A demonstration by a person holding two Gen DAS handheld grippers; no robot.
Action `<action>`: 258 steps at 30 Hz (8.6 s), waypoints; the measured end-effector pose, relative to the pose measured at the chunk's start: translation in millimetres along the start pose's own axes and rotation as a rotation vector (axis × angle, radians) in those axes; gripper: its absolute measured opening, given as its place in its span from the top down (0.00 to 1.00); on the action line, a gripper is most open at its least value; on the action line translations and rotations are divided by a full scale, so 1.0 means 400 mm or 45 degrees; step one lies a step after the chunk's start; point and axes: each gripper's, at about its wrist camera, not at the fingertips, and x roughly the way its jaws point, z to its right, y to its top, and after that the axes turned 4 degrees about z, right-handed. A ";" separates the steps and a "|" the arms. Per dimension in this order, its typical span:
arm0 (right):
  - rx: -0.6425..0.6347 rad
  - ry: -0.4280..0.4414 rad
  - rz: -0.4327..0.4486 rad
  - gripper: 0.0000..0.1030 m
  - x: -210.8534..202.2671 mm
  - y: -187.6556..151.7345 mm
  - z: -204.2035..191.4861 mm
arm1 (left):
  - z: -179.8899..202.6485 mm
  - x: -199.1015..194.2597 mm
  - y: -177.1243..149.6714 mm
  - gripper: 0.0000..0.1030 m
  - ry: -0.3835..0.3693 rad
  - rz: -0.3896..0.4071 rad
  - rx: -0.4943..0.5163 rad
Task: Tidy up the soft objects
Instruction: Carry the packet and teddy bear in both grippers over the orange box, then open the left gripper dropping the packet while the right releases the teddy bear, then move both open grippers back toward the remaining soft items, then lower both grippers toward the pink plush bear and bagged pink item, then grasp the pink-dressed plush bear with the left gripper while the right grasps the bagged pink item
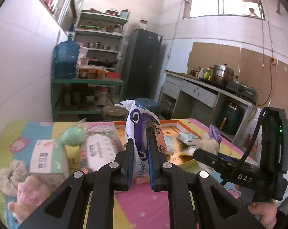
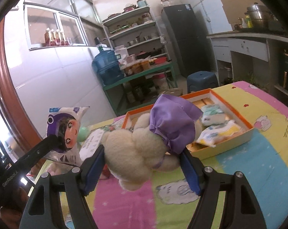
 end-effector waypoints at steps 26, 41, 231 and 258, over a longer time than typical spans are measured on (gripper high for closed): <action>-0.099 -0.060 0.033 0.27 0.112 0.144 0.140 | 0.105 0.364 0.108 0.88 -0.032 -0.137 0.003; -0.101 -0.069 -0.071 0.27 0.224 0.146 0.181 | 0.077 0.547 0.104 0.88 -0.009 -0.246 -0.083; -0.428 0.256 -0.412 0.36 0.115 -0.329 -0.504 | -0.480 -0.298 -0.182 0.36 0.263 -0.115 -0.175; -0.360 0.263 -0.393 0.36 0.107 -0.298 -0.462 | -0.412 -0.068 -0.206 0.68 0.101 -0.419 -0.030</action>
